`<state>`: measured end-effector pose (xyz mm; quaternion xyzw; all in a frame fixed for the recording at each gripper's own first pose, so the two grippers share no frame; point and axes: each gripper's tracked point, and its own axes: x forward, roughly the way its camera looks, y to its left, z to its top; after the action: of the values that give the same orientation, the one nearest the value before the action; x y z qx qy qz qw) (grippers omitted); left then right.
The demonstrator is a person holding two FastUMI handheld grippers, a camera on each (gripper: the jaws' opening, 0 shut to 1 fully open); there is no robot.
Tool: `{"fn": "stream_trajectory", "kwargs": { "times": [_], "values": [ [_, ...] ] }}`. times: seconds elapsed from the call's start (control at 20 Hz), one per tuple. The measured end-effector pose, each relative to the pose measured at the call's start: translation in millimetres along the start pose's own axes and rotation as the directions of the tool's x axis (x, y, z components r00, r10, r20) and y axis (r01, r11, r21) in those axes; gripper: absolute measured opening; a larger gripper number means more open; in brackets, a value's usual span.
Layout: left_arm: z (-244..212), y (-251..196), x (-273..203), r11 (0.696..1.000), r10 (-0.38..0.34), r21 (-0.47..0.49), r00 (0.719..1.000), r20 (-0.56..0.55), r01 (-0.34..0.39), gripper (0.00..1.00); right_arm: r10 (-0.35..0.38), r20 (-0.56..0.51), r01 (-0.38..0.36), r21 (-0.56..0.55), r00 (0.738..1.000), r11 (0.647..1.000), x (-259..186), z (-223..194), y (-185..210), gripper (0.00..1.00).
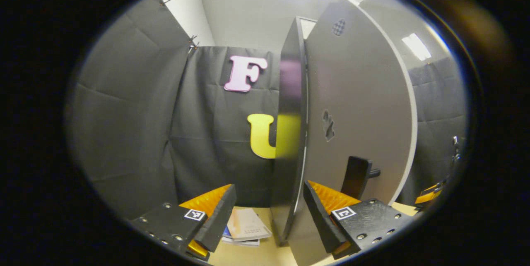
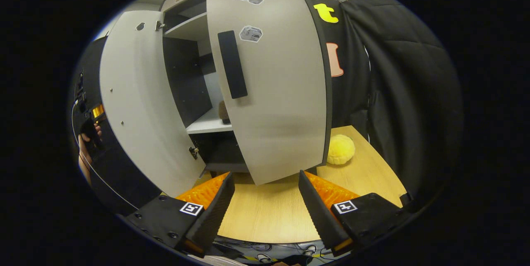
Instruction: Grab one shoe with the right hand and put it into the shoe cabinet, grab the other shoe with the left hand and put it into the shoe cabinet; then close the right door with the right hand and the left door with the left hand.
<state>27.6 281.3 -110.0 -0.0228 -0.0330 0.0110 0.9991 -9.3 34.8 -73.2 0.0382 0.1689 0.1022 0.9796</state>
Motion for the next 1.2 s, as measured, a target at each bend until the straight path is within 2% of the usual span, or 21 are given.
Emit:
{"fn": "stream_trajectory", "kwargs": {
  "times": [0.1,0.15,0.3,0.35,0.4,0.55,0.6,0.65,0.9,1.2],
  "values": [
    [0.4,0.6,-3.8,1.000,-0.006,0.011,1.000,-0.004,0.006,1.00,-0.005,-0.010,0.005,0.010,1.000,1.000,-0.6,-7.1,-1.4,0.99],
    [-2.3,-1.7,-3.1,1.000,-0.012,-0.002,1.000,-0.018,0.012,0.93,-0.004,-0.013,0.005,0.018,1.000,1.000,-0.7,-10.5,-1.7,0.99],
    [-0.4,-9.8,-1.3,1.000,-0.017,0.015,0.999,-0.027,0.018,0.93,-0.009,-0.016,0.010,0.038,1.000,0.999,-2.4,-13.5,-6.1,0.99],
    [2.0,-14.6,-0.1,0.999,-0.020,0.033,0.999,-0.027,0.021,0.96,-0.009,-0.012,0.009,0.042,1.000,0.999,-2.6,-13.1,-7.1,0.99],
    [1.6,-22.4,0.8,0.999,-0.027,0.040,0.999,-0.028,0.028,0.92,-0.010,-0.007,0.010,0.044,1.000,0.999,-1.1,-11.0,-8.3,0.99],
    [-4.2,-49.7,2.5,0.998,-0.060,0.003,0.998,-0.034,0.060,0.92,-0.022,0.005,0.021,0.042,1.000,0.999,1.2,-7.9,-14.0,0.99],
    [-6.4,-56.1,5.0,0.998,-0.068,-0.015,0.997,-0.034,0.068,0.87,-0.024,0.012,0.023,0.047,1.000,0.999,1.3,-5.5,-15.0,0.99],
    [-7.8,-63.0,6.3,0.997,-0.069,-0.032,0.997,-0.031,0.068,0.98,-0.025,0.019,0.024,0.053,0.999,0.998,1.5,-3.9,-17.1,0.99],
    [-9.6,-95.8,16.9,0.995,-0.088,-0.053,0.996,-0.033,0.086,0.98,-0.039,0.023,0.037,0.068,0.999,0.997,1.5,-8.1,-20.4,0.99],
    [-15.5,-154.6,53.3,0.977,-0.198,-0.096,0.979,-0.053,0.193,0.98,-0.057,0.044,0.053,0.076,0.997,0.996,-4.2,-5.8,-25.5,0.99]
  ]
}}
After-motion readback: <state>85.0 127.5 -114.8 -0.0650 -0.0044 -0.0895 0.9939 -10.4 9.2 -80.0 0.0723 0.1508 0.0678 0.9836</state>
